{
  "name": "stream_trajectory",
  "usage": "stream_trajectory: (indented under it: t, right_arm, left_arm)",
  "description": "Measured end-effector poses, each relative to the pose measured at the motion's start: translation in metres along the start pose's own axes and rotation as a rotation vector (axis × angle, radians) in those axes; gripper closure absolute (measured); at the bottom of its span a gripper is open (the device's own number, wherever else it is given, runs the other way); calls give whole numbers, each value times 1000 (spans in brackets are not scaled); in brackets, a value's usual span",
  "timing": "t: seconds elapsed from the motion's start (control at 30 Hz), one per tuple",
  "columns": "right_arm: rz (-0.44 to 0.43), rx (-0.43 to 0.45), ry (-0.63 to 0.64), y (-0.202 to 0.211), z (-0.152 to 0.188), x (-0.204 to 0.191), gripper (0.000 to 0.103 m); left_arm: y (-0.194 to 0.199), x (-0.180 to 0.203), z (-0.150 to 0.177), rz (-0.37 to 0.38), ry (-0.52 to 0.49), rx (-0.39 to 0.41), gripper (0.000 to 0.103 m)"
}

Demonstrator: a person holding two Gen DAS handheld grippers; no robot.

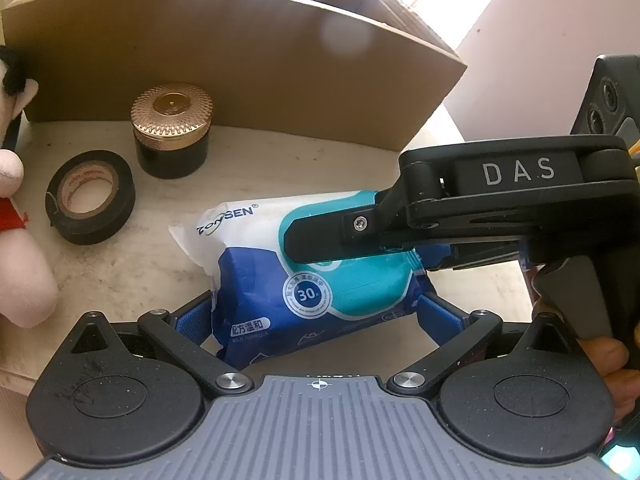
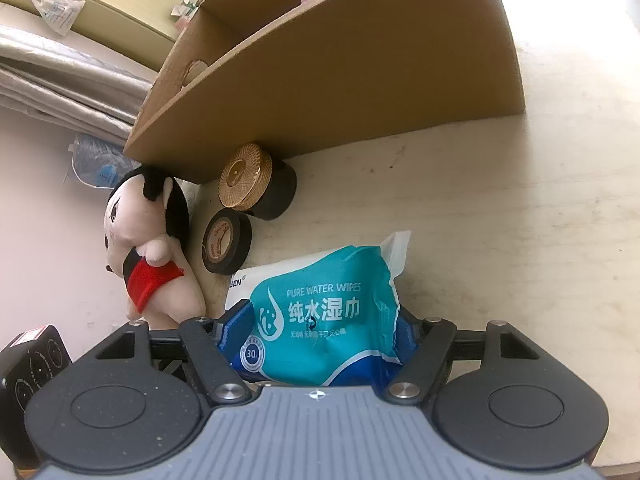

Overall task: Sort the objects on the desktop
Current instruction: 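Lift the blue-and-teal wipes pack off the table with both grippers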

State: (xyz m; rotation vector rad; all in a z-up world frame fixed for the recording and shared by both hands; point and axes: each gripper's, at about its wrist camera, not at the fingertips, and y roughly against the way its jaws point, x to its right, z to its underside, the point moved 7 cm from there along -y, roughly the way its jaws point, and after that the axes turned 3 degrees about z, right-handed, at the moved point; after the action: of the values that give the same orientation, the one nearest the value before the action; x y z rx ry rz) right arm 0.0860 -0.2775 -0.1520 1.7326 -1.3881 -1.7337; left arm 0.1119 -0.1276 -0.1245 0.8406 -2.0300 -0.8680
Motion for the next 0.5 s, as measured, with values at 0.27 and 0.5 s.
stream_trajectory:
  t: [0.27, 0.5]
  right_arm:
    - [7, 12, 16, 6, -1, -1, 31]
    - [4, 23, 27, 11, -2, -2, 31]
  left_arm:
    - [-2, 0, -17, -3, -12, 4, 0]
    - [-4, -2, -35, -9, -19, 12, 0]
